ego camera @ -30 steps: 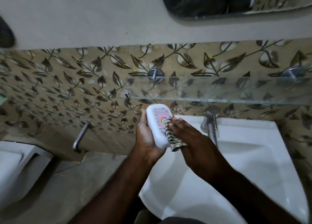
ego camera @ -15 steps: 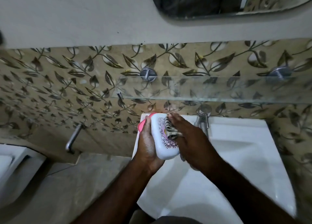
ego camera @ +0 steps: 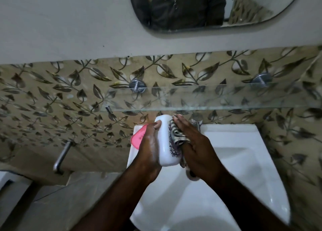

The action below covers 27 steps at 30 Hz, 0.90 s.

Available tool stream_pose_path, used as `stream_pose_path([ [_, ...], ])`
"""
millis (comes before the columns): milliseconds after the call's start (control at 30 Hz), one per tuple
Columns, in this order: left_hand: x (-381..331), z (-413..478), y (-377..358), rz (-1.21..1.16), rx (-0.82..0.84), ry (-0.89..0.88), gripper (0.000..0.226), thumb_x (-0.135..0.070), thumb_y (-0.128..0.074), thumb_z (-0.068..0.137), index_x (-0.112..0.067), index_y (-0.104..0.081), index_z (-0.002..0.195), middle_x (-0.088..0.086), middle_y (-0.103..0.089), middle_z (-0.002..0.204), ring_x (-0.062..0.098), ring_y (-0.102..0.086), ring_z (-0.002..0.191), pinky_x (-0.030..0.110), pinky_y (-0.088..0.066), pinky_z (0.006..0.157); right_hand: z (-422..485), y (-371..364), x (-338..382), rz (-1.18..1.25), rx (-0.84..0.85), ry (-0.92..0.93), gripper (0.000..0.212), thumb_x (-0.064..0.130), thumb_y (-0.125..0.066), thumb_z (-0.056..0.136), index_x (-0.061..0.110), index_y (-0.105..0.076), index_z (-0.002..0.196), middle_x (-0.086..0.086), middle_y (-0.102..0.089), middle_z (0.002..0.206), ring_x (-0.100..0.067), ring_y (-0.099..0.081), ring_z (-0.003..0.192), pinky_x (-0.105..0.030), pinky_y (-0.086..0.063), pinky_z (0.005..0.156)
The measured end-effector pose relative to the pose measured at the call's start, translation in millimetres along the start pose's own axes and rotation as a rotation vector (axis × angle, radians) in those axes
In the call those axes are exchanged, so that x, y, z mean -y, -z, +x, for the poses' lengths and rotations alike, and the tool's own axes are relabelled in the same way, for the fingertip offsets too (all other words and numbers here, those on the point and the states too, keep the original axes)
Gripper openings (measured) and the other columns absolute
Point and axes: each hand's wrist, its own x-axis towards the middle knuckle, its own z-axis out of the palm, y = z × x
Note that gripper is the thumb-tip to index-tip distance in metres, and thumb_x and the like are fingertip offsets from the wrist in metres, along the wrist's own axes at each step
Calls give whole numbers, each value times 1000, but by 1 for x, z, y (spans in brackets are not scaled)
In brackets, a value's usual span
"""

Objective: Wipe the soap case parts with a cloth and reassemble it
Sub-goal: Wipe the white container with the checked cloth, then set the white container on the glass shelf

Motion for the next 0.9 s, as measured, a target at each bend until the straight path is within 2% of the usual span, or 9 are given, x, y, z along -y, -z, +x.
stream_pose_path([
  [33,-5,-1,-4,74,-2,-33,54,-44,-58,82,-7,-65,119,16,-70,111,30,-68,97,38,-55,84,-3,7,-2,141,-45,-91,58,-5,-40,86,27,-52,133,-3,-61,134,-13,-57,121,-33,-41,108],
  [100,-17,-2,-18,221,20,-148,60,-47,-69,74,-10,-64,121,16,-69,111,30,-67,96,40,-55,84,-10,20,-8,513,-135,-315,43,-3,-43,95,21,-61,126,-16,-72,98,-29,-68,79,-46,-57,76],
  [200,-39,2,-50,592,116,-391,64,-49,-70,74,-29,-53,132,2,-66,118,16,-66,99,33,-54,84,-15,36,-19,924,-307,-566,32,0,-40,98,4,-58,124,-19,-70,94,-27,-69,69,-35,-57,58],
  [267,-46,17,-77,977,93,-544,73,-55,-69,77,-31,-43,141,-4,-61,129,12,-61,111,29,-51,91,-11,43,-23,1060,-370,-570,34,5,-40,98,1,-54,128,-26,-65,113,-31,-69,80,-37,-57,63],
  [333,-43,43,-99,1297,43,-701,80,-58,-69,78,-21,-41,143,1,-57,135,16,-55,120,30,-47,96,-4,45,-24,1081,-405,-553,36,12,-43,98,1,-53,131,-29,-59,126,-40,-65,103,-49,-55,83],
  [400,-34,72,-116,1540,18,-808,88,-63,-67,76,-15,-40,144,8,-53,140,24,-50,126,40,-44,102,0,48,-23,1065,-468,-567,34,14,-45,98,-1,-56,127,-28,-62,122,-43,-62,111,-54,-51,93],
  [467,-24,96,-127,1701,14,-841,91,-66,-64,75,-13,-39,144,12,-54,138,30,-50,125,45,-44,101,3,53,-20,1045,-519,-586,31,13,-44,100,-3,-58,123,-26,-67,114,-40,-66,105,-49,-54,89],
  [800,-12,125,-148,1908,21,-920,92,-70,-58,77,-11,-36,145,13,-49,140,33,-44,128,44,-35,105,6,56,-24,1033,-506,-607,26,9,-50,97,-1,-62,117,-23,-71,108,-36,-69,98,-44,-56,83],
  [900,-17,105,-139,1654,-1,-1086,83,-65,-59,79,-8,-48,138,13,-53,137,30,-45,128,46,-37,107,4,53,-25,1023,-452,-582,19,5,-55,93,1,-66,108,-22,-73,98,-33,-71,86,-40,-59,73],
])
